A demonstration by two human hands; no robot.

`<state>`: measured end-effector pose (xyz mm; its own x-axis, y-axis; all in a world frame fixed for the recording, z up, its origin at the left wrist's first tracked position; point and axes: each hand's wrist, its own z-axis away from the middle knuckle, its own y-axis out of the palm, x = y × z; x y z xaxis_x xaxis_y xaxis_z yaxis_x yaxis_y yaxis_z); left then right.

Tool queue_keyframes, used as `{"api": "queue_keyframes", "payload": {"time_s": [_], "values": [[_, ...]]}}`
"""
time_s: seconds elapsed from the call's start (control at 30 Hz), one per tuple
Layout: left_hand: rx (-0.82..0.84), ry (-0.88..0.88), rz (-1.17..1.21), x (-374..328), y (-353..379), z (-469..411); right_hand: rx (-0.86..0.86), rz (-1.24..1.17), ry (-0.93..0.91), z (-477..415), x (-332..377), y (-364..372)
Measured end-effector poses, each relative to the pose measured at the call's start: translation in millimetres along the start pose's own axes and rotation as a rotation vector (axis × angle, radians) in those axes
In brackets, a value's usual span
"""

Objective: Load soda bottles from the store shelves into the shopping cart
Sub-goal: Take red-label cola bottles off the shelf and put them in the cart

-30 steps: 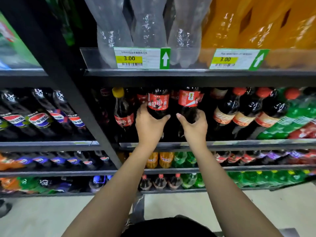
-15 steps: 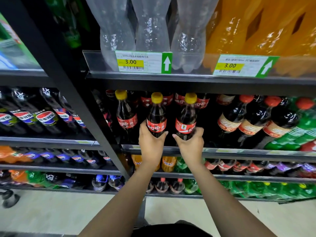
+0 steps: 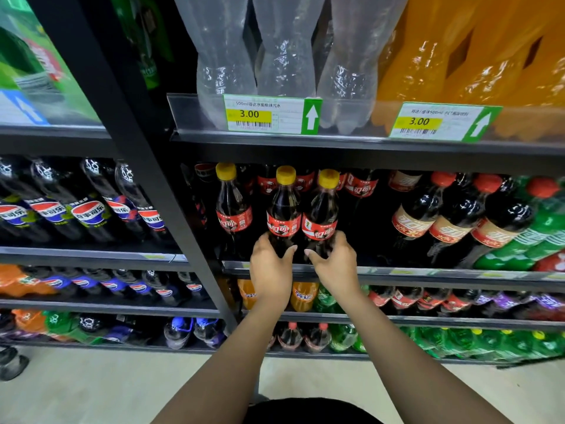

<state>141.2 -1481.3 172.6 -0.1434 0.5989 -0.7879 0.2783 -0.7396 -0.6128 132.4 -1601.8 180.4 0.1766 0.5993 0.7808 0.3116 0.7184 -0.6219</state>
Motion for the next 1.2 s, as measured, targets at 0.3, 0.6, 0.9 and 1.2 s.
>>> {"api": "queue_keyframes", "payload": {"time_s": [0.3, 0.6, 0.9, 1.2], "values": [[0.082, 0.022, -0.414, -4.4, -23.0, -18.6, 0.016, 0.023, -0.011, -4.2, 20.4, 18.9], [0.13, 0.001, -0.425, -4.9, -26.6, -22.3, 0.044, -0.059, 0.023, -3.0, 22.3, 21.5], [-0.076, 0.415, -0.45, 46.8, -36.4, 51.9, -0.089, 0.16, -0.235, 84.8, -0.8, 40.3], [0.279, 0.324, -0.738, 170.9, -79.7, 109.2, 0.329, 0.687, -0.336, 153.3, -31.8, 87.7]]}}
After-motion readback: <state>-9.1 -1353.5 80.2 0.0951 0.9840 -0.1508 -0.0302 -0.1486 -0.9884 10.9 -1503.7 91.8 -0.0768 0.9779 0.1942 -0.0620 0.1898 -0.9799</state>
